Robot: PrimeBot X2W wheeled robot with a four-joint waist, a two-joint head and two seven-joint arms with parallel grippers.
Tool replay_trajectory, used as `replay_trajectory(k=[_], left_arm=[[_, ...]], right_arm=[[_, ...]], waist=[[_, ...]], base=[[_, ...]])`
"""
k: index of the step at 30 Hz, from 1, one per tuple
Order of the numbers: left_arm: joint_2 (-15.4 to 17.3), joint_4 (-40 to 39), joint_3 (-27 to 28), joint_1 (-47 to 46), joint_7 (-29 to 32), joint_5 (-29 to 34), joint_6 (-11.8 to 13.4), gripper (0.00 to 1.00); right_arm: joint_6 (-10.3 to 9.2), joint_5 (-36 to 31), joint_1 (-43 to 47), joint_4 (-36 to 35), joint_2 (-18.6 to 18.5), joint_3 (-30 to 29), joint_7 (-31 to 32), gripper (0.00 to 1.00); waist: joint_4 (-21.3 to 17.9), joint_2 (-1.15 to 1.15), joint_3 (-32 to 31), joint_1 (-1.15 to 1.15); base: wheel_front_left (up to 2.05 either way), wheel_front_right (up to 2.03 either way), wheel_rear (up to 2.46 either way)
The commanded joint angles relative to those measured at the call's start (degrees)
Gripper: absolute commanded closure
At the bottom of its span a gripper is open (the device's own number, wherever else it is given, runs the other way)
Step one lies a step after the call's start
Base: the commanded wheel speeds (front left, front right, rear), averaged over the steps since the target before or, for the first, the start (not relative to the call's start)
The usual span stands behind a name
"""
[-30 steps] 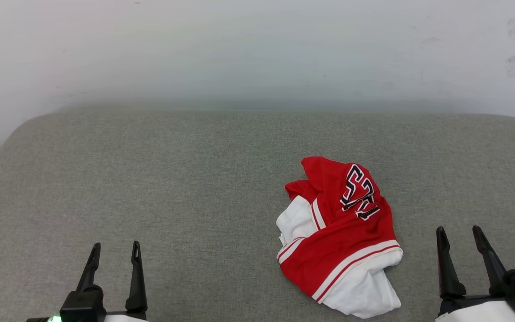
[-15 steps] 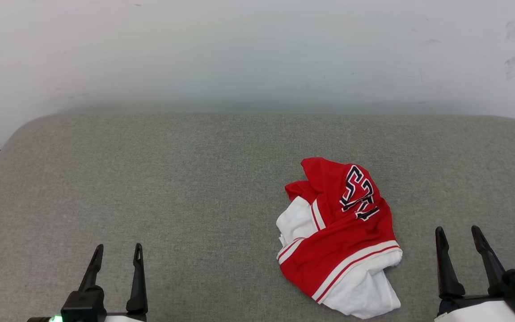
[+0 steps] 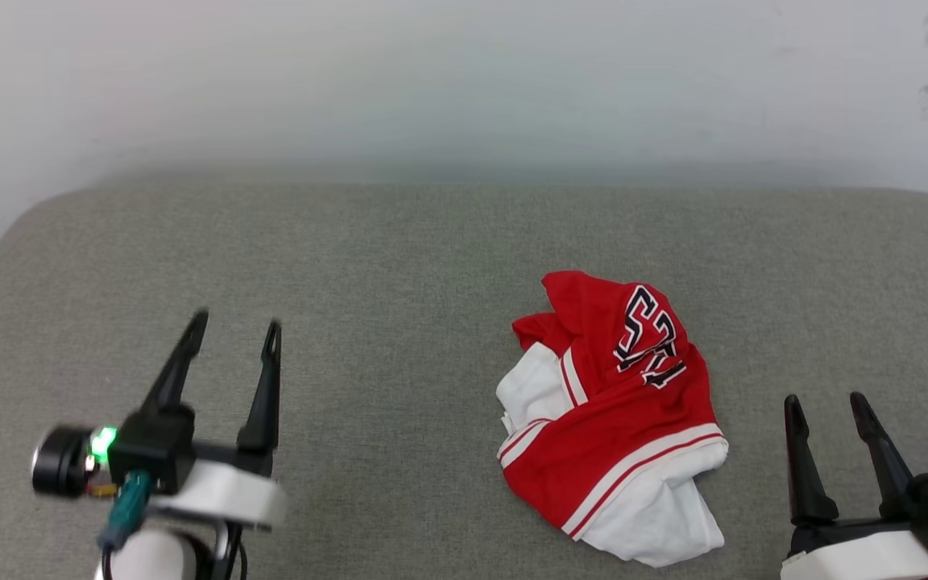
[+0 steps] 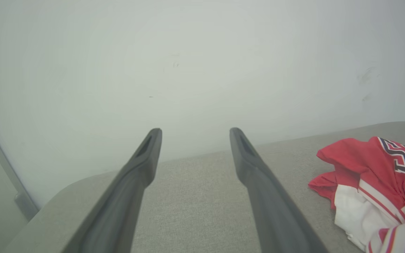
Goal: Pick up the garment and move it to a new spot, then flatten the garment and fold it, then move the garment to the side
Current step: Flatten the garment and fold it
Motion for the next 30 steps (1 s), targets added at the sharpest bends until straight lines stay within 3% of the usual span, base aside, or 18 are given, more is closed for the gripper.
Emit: replay_trajectory(k=[1, 7, 11, 12, 13, 14, 21, 30], left_arm=[[1.4, 0.5, -1.2, -4.5, -0.2, 0.0, -1.3, 0.0], [6.4, 7.1, -8.3, -17.2, 0.3, -3.2, -3.1, 0.0], [11.9, 10.6, -19.3, -25.2, 5.4, -9.4, -3.1, 0.0], [11.9, 10.6, -19.3, -25.2, 5.4, -9.4, -3.1, 0.0], [14.2, 11.1, -24.1, -29.1, 8.7, -12.7, -3.1, 0.0], [14.2, 11.1, -24.1, -29.1, 8.7, -12.7, -3.1, 0.0], [20.3, 11.7, -40.9, -40.3, 24.2, -26.8, -3.1, 0.0], [25.1, 10.1, -59.0, -49.7, 43.3, -40.4, -3.1, 0.0]], right_arm=[[-0.04, -0.5, -1.4, -0.4, 0.1, 0.1, -0.1, 0.0], [-0.04, -0.9, -3.7, -0.8, 0.1, 0.0, -0.1, 0.0], [-0.04, -0.7, -4.8, -1.0, 0.1, -0.4, -0.1, 0.0], [-0.04, -0.7, -4.8, -1.0, 0.1, -0.4, -0.1, 0.0], [-0.04, -0.5, -5.4, -1.0, 0.1, -0.4, -0.1, 0.0], [-0.04, -0.5, -5.4, -1.0, 0.1, -0.4, -0.1, 0.0], [-0.04, 0.1, -7.2, -1.3, 0.1, -0.3, -0.1, 0.0], [-0.05, 1.5, -9.5, -1.4, 0.1, -0.2, -0.1, 0.0]], waist=[[-0.5, 0.0, 1.3, 0.0], [-3.1, 0.0, 4.3, 0.0], [-4.9, 0.0, 5.9, 0.0], [-4.9, 0.0, 5.9, 0.0], [-5.8, 0.0, 6.8, 0.0], [-5.8, 0.0, 6.8, 0.0], [-8.7, 0.0, 9.7, 0.0], [-12.2, 0.0, 13.4, 0.0]], base=[[0.0, 0.0, 0.0], [0.0, 0.0, 0.0], [0.0, 0.0, 0.0], [0.0, 0.0, 0.0], [0.0, 0.0, 0.0], [0.0, 0.0, 0.0], [0.0, 0.0, 0.0], [0.0, 0.0, 0.0]])
